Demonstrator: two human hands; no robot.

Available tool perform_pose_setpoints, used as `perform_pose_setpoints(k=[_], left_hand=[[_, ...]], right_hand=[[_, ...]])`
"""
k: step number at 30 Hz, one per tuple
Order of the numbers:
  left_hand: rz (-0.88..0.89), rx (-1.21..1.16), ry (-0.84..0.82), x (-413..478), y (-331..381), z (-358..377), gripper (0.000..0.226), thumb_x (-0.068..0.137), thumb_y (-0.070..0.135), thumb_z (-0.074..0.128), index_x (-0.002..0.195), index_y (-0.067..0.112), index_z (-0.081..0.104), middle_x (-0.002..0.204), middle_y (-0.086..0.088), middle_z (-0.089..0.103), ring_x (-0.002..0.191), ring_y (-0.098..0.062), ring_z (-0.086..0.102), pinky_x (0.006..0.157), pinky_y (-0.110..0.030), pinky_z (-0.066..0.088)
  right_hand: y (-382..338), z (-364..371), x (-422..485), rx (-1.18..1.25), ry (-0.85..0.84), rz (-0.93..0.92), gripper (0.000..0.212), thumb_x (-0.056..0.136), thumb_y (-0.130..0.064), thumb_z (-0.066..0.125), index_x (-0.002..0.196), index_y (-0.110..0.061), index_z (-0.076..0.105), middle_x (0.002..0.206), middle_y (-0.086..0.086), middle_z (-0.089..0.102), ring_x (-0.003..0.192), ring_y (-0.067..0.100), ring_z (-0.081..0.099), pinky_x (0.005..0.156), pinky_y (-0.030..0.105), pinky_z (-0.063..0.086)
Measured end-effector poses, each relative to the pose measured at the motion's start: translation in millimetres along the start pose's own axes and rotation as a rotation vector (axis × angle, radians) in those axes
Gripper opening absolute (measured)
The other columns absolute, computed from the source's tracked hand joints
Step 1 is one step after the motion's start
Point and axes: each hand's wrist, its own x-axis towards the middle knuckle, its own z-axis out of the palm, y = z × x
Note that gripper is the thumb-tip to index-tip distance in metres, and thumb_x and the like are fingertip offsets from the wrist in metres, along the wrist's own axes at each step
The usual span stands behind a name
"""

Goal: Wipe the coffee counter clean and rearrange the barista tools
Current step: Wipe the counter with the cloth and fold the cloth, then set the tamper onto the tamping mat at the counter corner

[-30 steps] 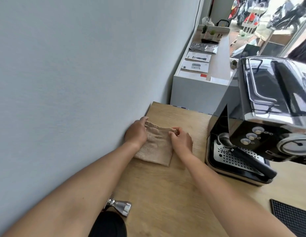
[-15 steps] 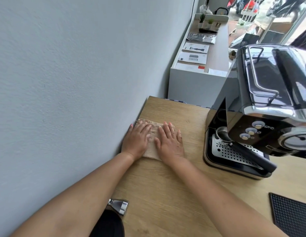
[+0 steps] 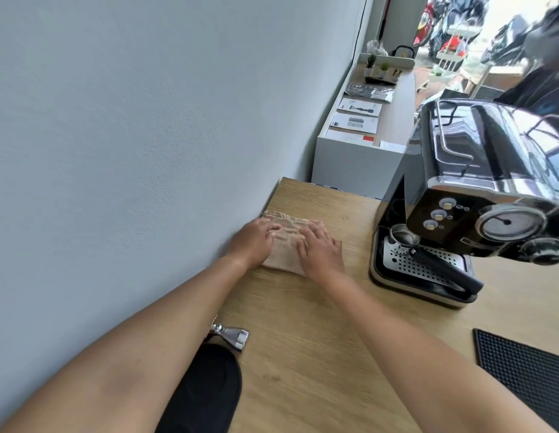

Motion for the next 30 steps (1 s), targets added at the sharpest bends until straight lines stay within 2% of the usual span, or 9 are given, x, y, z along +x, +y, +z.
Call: perform_pose_setpoints(k=[3,10,12,14,18,20,23,27,30], left_hand=[[-0.067,-0.107,0.126,-33.4,0.8,-17.0,0.030,0.095,0.018,0.052,0.118,0.025,0.070,0.129,-0.003,0.064,0.115,-0.020,0.061,0.094,-0.026,0.045],[-0.125,-0.207,0.214,-119.9,-6.7,-21.6,0.026,0.095,0.023,0.053,0.110,0.030,0.073,0.109,0.006,0.074,0.098,-0.015,0.066,0.077,-0.023,0.046],[-0.140,-0.246,0.205,-147.4,-8.5,-21.0,0.025,0.094,0.025,0.054,0.108,0.031,0.073,0.104,0.006,0.074,0.095,-0.014,0.066,0.079,-0.025,0.049],[-0.163,-0.297,0.191,-176.0,-10.3,-21.3,0.023,0.093,0.027,0.054,0.106,0.033,0.073,0.104,0.009,0.074,0.095,-0.011,0.067,0.087,-0.029,0.053],[-0.202,-0.376,0.164,-233.0,-18.5,-21.5,0.018,0.090,0.031,0.057,0.099,0.034,0.073,0.101,0.012,0.073,0.093,-0.009,0.068,0.091,-0.030,0.053],[-0.242,-0.410,0.157,-260.4,-25.2,-19.5,0.014,0.088,0.036,0.060,0.089,0.032,0.073,0.096,0.014,0.074,0.088,-0.012,0.070,0.090,-0.034,0.055],[-0.369,-0.466,0.131,-290.6,-30.9,-16.7,0.023,0.086,0.043,0.062,0.077,0.025,0.072,0.076,0.007,0.074,0.074,-0.014,0.071,0.082,-0.039,0.058],[-0.618,-0.410,0.098,-327.9,-37.1,-11.8,0.045,0.088,0.052,0.053,0.085,0.011,0.072,0.075,-0.003,0.074,0.071,-0.022,0.073,0.077,-0.040,0.061],[-0.813,-0.455,-0.080,-348.5,-36.7,-4.2,0.055,0.092,0.058,0.047,0.105,0.007,0.063,0.088,-0.008,0.070,0.077,-0.026,0.070,0.067,-0.038,0.058]], right_hand=[[-7.1,2.0,-32.1,0.045,0.085,0.003,0.036,0.101,-0.034,0.041,0.134,-0.029,0.056,0.145,-0.003,0.050,0.136,0.019,0.040,0.107,0.042,0.028],[-29.9,14.1,-105.4,0.186,0.106,0.074,0.030,0.098,-0.022,0.048,0.121,-0.026,0.066,0.126,0.001,0.061,0.122,0.025,0.049,0.100,0.037,0.031],[-38.1,17.2,-124.2,0.254,0.087,0.096,0.029,0.098,-0.020,0.047,0.119,-0.023,0.067,0.124,0.003,0.063,0.119,0.026,0.051,0.101,0.038,0.035],[-45.9,20.9,-143.0,0.325,0.060,0.102,0.030,0.097,-0.019,0.047,0.118,-0.020,0.067,0.124,0.004,0.064,0.117,0.027,0.053,0.103,0.040,0.040],[-65.9,27.3,-177.5,0.358,-0.018,0.083,0.031,0.097,-0.020,0.046,0.121,-0.018,0.067,0.122,0.009,0.064,0.117,0.029,0.055,0.097,0.036,0.045],[-77.7,29.5,-190.4,0.370,-0.062,0.102,0.033,0.097,-0.022,0.047,0.124,-0.018,0.064,0.123,0.009,0.064,0.118,0.030,0.056,0.095,0.036,0.046],[-92.7,29.0,-196.5,0.390,-0.092,0.131,0.038,0.096,-0.029,0.052,0.131,-0.016,0.059,0.126,0.010,0.064,0.120,0.031,0.056,0.099,0.039,0.046],[-106.3,35.3,-197.5,0.399,-0.131,0.130,0.047,0.093,-0.035,0.059,0.136,-0.014,0.054,0.132,0.012,0.059,0.122,0.033,0.054,0.102,0.044,0.045],[-109.4,38.1,-193.5,0.373,-0.124,0.121,0.054,0.091,-0.034,0.061,0.139,-0.012,0.050,0.137,0.014,0.054,0.126,0.034,0.051,0.103,0.042,0.044]])
